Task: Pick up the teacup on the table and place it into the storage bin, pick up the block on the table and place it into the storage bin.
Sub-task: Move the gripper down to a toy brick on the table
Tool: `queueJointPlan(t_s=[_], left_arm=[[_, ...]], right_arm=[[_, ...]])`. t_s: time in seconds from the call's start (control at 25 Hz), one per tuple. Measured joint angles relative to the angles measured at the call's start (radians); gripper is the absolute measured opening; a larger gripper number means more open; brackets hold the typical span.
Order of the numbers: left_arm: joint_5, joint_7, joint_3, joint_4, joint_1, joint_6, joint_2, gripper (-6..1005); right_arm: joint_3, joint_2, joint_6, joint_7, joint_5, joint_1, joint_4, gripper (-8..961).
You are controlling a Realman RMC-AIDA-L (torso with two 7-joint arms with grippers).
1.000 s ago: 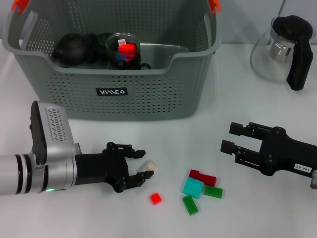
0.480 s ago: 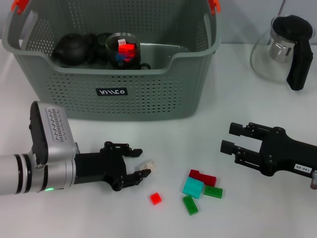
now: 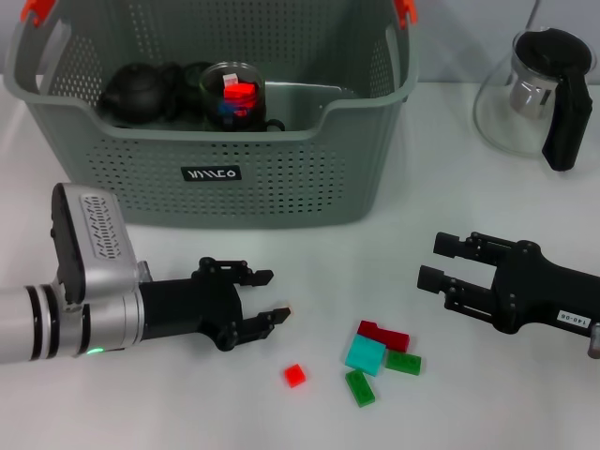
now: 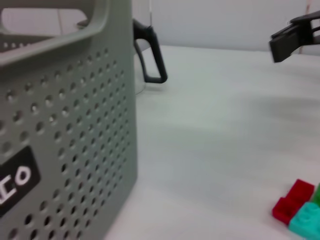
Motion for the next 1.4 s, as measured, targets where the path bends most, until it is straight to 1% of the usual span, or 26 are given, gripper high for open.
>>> queueJointPlan(t_s=[0.16,0.64,0.92,1.12,1.4], left_arm=[[0.0,0.001,0.012,-0.004,-0.001,-0.032,0.0,509],[0.007,0.001,0.015,-0.005,0.003,-0.03,0.0,503],[0.008,0.001,0.04,-0.009,0.001,-0.045,0.0,501],[0.009,0.013,0.043,-0.011,0.002,-0.048,0.0,500],[0.006,0.027,0.043,-0.006,0.007,-0.04,-0.001,336]], right_arm=[[0.0,-0.001,0.0,0.0,0.0,0.0,0.0,627],[0.0,-0.002,0.001,0.001,0.0,0.0,-0.002,627],[0.0,-0.002,0.001,0.001,0.0,-0.001,0.0,627],[0.0,-0.002,0.001,0.001,0.0,0.0,0.0,627],[0.0,-0.003,0.0,0.002,0.0,0.0,0.0,627]])
